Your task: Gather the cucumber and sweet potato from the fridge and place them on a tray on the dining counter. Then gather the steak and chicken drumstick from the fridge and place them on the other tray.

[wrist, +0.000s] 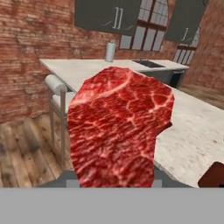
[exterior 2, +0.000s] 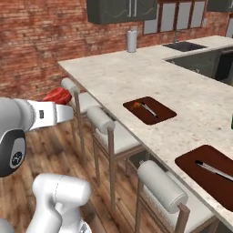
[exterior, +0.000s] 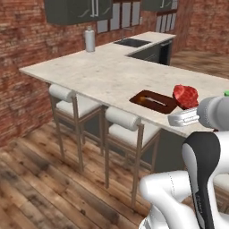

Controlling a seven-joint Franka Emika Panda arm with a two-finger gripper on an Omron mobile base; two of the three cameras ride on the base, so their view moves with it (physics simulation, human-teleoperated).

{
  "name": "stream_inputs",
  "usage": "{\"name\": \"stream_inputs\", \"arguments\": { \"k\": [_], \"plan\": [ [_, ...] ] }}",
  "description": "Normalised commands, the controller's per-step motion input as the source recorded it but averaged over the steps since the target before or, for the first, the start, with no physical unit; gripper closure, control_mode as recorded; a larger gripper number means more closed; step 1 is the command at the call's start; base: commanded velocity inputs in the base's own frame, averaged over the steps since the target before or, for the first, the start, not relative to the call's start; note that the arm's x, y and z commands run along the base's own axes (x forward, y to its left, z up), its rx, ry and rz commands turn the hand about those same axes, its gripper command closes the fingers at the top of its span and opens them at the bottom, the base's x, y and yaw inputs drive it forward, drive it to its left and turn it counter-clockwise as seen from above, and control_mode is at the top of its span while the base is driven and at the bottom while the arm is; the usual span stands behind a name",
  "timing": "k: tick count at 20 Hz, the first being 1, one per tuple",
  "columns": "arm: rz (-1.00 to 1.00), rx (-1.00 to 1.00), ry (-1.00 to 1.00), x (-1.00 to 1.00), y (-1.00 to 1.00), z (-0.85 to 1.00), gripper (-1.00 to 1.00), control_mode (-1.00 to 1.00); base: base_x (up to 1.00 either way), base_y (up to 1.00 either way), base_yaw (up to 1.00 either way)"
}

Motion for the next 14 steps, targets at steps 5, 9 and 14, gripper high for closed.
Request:
{"name": "stream_inputs", "arguments": {
  "k": [5, 9, 14],
  "plan": [
    [0.0, 0.0, 0.0, 0.0, 0.0, 0.0, 1.0, 1.0, 0.17, 0.49, -0.29],
    [0.0, 0.0, 0.0, 0.0, 0.0, 0.0, 1.0, 1.0, 0.2, 0.5, -0.29],
    [0.0, 0.0, 0.0, 0.0, 0.0, 0.0, 1.0, 1.0, 0.1, 0.5, -0.29]
  ]
}}
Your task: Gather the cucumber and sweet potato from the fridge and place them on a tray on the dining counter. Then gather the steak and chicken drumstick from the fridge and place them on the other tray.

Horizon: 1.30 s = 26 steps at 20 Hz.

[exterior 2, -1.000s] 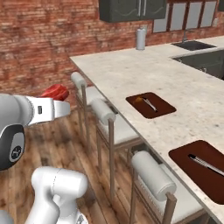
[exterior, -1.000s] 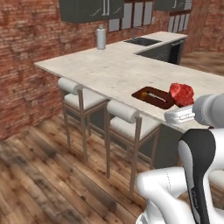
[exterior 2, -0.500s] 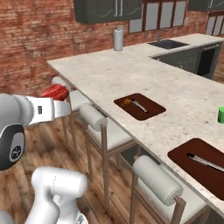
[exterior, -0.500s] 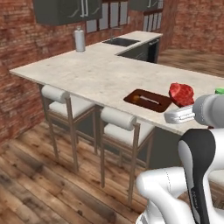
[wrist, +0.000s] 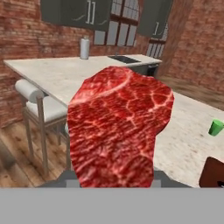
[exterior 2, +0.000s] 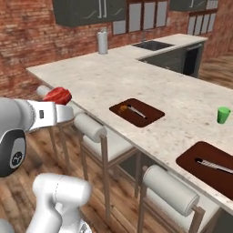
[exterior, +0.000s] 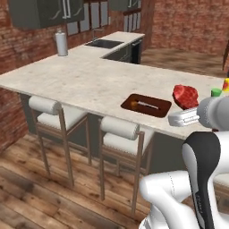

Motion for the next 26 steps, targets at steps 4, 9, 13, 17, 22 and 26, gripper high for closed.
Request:
{"name": "stream_inputs", "arguments": {
  "k": [4, 9, 13, 17, 22, 26],
  "plan": [
    [0.0, 0.0, 0.0, 0.0, 0.0, 0.0, 1.0, 1.0, 0.11, 0.47, -0.28],
    [0.0, 0.0, 0.0, 0.0, 0.0, 0.0, 1.0, 1.0, 0.11, 0.5, -0.28],
    [0.0, 0.0, 0.0, 0.0, 0.0, 0.0, 1.0, 1.0, 0.14, 0.53, -0.28],
    [0.0, 0.0, 0.0, 0.0, 0.0, 0.0, 1.0, 1.0, 0.16, 0.45, -0.28],
    [0.0, 0.0, 0.0, 0.0, 0.0, 0.0, 1.0, 1.0, 0.2, 0.42, -0.28],
    [0.0, 0.0, 0.0, 0.0, 0.0, 0.0, 1.0, 1.0, 0.21, 0.45, -0.27]
  ]
}}
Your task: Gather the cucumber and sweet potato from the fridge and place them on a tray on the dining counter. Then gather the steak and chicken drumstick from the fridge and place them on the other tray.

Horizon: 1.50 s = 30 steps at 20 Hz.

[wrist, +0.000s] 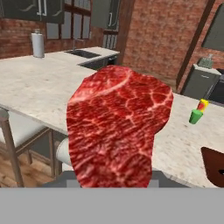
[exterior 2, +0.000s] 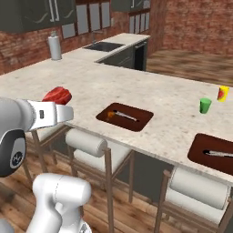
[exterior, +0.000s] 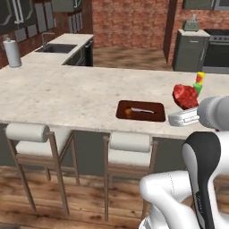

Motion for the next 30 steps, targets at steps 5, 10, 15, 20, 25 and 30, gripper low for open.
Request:
{"name": "stream_inputs", "arguments": {
  "k": [5, 10, 15, 20, 25, 30],
  "plan": [
    [0.0, 0.0, 0.0, 0.0, 0.0, 0.0, 1.0, 1.0, 0.22, 0.45, -0.27],
    [0.0, 0.0, 0.0, 0.0, 0.0, 0.0, 1.0, 1.0, 0.21, 0.38, -0.27],
    [0.0, 0.0, 0.0, 0.0, 0.0, 0.0, 1.0, 1.0, 0.24, 0.29, -0.26],
    [0.0, 0.0, 0.0, 0.0, 0.0, 0.0, 1.0, 1.0, 0.31, 0.27, -0.24],
    [0.0, 0.0, 0.0, 0.0, 0.0, 0.0, 1.0, 1.0, 0.37, 0.26, -0.15],
    [0.0, 0.0, 0.0, 0.0, 0.0, 0.0, 1.0, 1.0, 0.39, 0.25, -0.08]
  ]
}}
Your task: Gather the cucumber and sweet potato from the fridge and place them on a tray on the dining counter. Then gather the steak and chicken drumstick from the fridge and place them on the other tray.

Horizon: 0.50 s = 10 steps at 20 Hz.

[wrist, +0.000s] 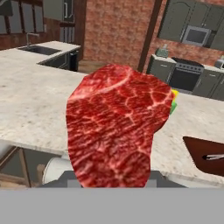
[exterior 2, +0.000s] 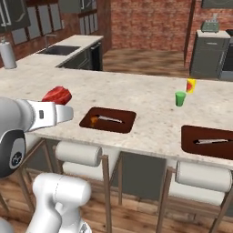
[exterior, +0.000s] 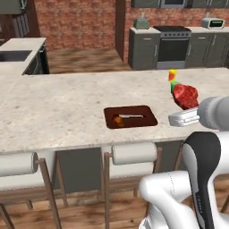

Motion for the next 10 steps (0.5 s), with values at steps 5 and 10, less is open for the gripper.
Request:
{"name": "stream_inputs", "arguments": {
  "k": [5, 10],
  "plan": [
    [0.0, 0.0, 0.0, 0.0, 0.0, 0.0, 1.0, 1.0, 0.37, 0.26, -0.03],
    [0.0, 0.0, 0.0, 0.0, 0.0, 0.0, 1.0, 1.0, 0.34, 0.25, -0.02]
  ]
}}
